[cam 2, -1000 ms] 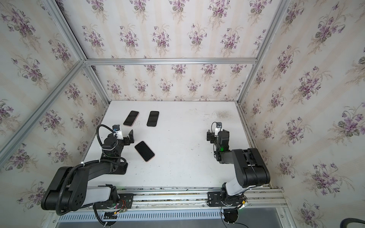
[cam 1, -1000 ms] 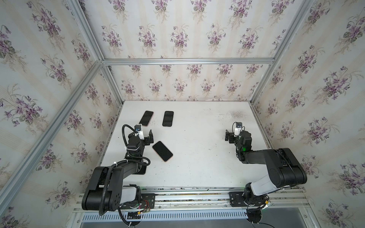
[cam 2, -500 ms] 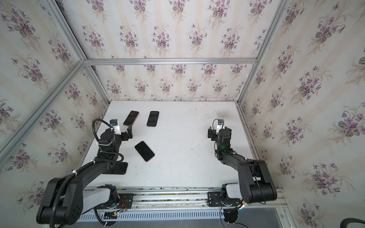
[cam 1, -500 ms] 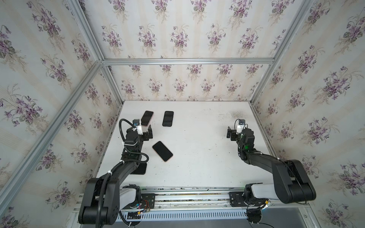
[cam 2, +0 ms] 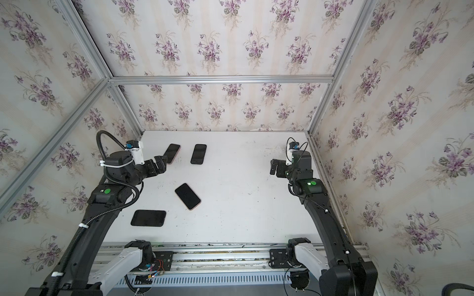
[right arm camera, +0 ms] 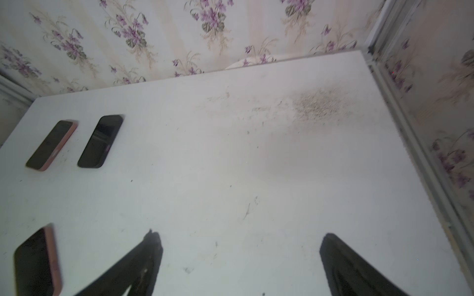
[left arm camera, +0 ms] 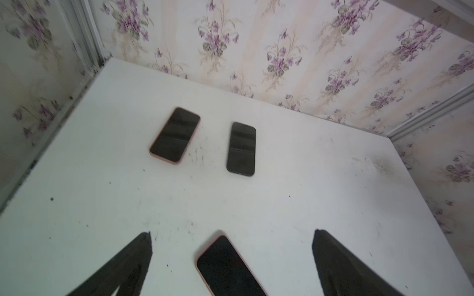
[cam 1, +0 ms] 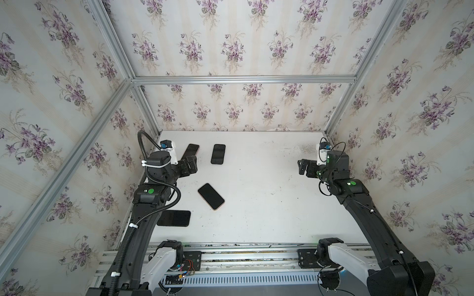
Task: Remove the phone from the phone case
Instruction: 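Reach the left gripper down onto the pink-cased phone while the right arm moves toward center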
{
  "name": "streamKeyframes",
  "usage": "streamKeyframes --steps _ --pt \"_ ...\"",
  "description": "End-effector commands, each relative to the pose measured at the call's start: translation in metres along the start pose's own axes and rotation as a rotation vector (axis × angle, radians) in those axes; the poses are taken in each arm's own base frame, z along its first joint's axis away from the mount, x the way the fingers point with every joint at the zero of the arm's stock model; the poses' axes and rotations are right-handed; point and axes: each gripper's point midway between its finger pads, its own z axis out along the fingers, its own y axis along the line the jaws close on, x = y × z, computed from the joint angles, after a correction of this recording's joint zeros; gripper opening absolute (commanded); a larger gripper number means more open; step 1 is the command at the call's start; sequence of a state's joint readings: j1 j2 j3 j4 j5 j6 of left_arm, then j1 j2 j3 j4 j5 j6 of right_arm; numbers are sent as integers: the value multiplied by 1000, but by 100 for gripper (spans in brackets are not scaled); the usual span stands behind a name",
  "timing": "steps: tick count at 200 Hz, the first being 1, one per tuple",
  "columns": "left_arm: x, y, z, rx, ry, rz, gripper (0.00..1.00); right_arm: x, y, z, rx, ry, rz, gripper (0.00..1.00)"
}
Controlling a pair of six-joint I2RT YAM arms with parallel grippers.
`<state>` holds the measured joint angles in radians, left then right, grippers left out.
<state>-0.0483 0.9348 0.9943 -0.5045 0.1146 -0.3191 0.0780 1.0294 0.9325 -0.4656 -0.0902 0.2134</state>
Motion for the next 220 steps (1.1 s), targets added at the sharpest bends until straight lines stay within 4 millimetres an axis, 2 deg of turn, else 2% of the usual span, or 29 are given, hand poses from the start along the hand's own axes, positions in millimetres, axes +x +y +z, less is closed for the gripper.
streamKeyframes --steps 1,22,49,64,83,87,100,148,177,220 --pt "51 -4 -14 15 223 -142 100 47 29 -12 -134 231 84 100" --pt "83 -1 -16 -24 394 -202 100 71 48 -16 -162 325 64 100" --pt "124 -11 -17 -38 602 -264 100 102 80 -18 -205 419 -11 100" --pt "142 -14 -12 -60 659 -276 100 119 97 -17 -223 458 -77 100" --pt "164 -16 -4 -88 746 -297 100 132 107 -12 -219 503 -94 100" --pt "168 -17 -2 -90 764 -299 100 139 117 -15 -242 518 -123 100" --pt "181 -19 5 -100 809 -305 100 143 126 -15 -258 522 -142 100" --pt "206 -13 29 -195 907 -380 100 155 134 -14 -272 542 -156 100" --pt "217 -7 38 -252 932 -402 100 155 138 -14 -292 533 -146 100" --pt "224 5 57 -346 911 -446 100 153 147 -10 -325 529 -147 100"
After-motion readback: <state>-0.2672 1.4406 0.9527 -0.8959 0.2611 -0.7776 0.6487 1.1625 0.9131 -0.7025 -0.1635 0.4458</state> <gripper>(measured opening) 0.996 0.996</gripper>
